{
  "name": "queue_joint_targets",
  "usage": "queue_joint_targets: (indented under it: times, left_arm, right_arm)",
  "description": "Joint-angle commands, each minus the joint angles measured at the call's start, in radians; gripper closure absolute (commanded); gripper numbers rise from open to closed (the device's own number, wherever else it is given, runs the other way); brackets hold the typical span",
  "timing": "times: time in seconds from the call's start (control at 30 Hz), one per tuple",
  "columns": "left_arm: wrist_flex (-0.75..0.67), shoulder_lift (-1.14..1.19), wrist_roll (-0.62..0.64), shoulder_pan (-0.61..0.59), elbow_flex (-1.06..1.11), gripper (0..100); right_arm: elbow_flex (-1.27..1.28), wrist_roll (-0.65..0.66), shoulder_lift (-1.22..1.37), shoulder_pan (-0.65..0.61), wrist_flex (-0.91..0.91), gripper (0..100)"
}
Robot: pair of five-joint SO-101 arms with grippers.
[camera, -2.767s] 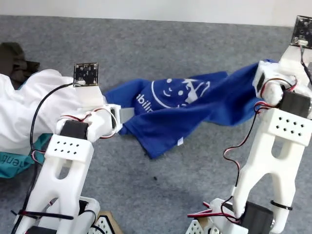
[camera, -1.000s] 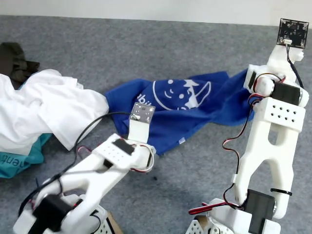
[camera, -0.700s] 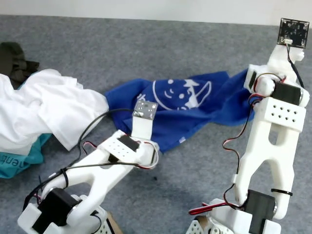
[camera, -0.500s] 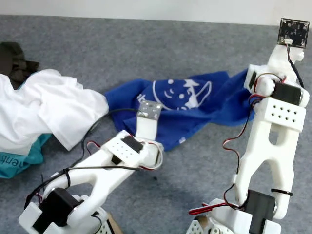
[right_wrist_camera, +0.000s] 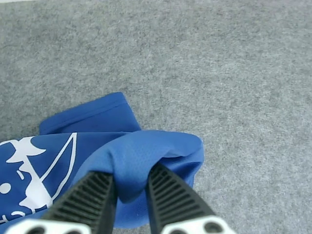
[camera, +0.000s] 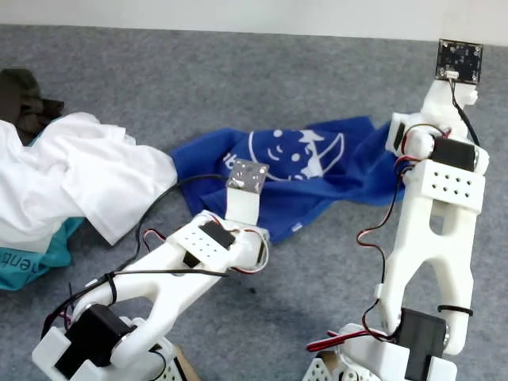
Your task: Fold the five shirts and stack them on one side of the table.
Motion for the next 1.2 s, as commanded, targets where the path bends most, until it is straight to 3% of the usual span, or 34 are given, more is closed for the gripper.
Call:
queue_joint_targets:
  times: [0.0, 0.2, 0.33, 0.5, 0.8, 0.97, 1.17]
  left_arm:
    - [-0.034, -0.002, 0.011, 0.007, -0.041, 99]
    - [-0.029, -0.012, 0.011, -0.001, -0.044, 99]
    - [-0.020, -0.012, 0.006, -0.099, -0.081, 99]
    - [0.133, -0.087, 0.006, -0.271, -0.255, 99]
    - [0.311, -0.423, 0.005, -0.311, -0.493, 99]
    - [0.305, -0.432, 0.006, -0.460, -0.599, 99]
    - [0.218, -0.383, 0.009, -0.585, -0.670, 99]
  right_arm:
    - [-0.010, 0.011, -0.015, -0.008, -0.019, 99.3]
    - [-0.002, 0.011, -0.005, -0.007, -0.018, 99.3]
    - [0.050, 0.011, -0.015, 0.008, -0.021, 99.3]
    - [0.059, 0.006, -0.016, 0.031, -0.015, 99.3]
    - [0.008, 0.005, -0.018, 0.102, 0.027, 99.3]
    - [-0.079, 0.002, -0.018, 0.134, 0.050, 99.3]
    - [-0.226, -0.031, -0.018, 0.116, 0.206, 99.3]
